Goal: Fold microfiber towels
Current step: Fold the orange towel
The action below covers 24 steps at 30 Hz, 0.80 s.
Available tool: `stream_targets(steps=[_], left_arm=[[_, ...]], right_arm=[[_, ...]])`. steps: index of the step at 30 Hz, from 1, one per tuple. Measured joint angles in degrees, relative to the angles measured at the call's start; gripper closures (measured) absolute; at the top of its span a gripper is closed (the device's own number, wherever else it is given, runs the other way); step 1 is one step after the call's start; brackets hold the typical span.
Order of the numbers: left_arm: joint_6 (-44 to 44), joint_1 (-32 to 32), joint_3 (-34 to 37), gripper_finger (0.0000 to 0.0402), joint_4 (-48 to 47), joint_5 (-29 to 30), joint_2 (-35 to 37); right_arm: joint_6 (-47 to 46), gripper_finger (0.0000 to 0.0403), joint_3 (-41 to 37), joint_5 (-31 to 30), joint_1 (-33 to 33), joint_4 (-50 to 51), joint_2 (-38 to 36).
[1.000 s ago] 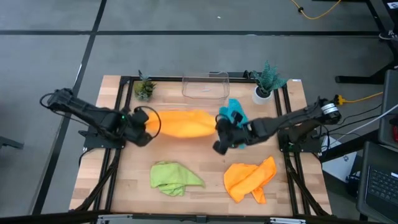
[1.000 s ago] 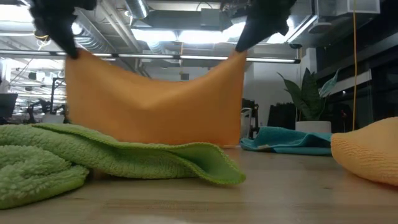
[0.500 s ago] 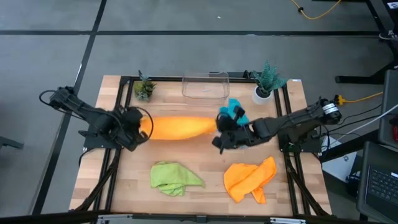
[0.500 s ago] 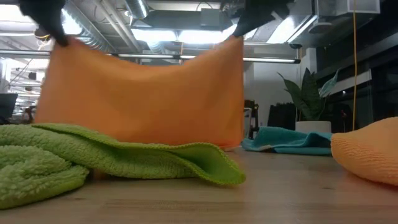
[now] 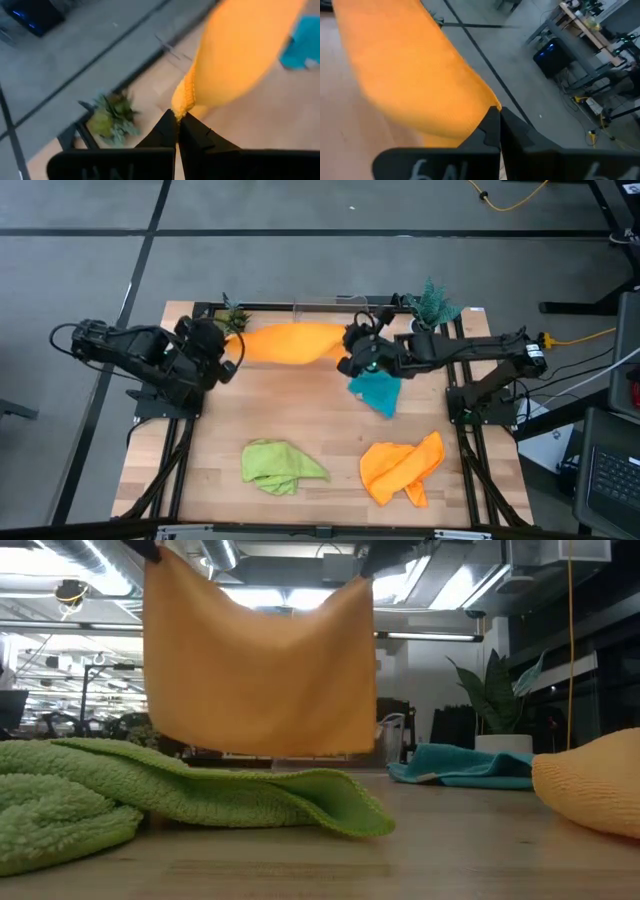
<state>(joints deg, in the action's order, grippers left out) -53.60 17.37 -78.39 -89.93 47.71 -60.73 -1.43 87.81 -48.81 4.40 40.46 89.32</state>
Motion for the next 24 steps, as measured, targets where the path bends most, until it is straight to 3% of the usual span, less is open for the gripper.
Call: stream_targets(steps=[6, 13, 24], left_arm=[[-5.0, 2.18, 9.31, 0.0401, 0.27, -8.77, -0.11], [-16.61, 12.23, 19.69, 0.0401, 10.26, -21.39, -0.14], [-27.31, 22.08, 29.04, 0.0401, 29.91, -26.37, -2.43]], right_arm=[[-9.04, 0.0403, -6.87, 6.55, 3.46, 1.62, 0.33], [-24.74, 0.0403, -16.4, 14.46, 13.21, -3.11, 0.39], [-39.93, 0.0403, -25.18, 21.06, 20.58, -15.54, 1.03]])
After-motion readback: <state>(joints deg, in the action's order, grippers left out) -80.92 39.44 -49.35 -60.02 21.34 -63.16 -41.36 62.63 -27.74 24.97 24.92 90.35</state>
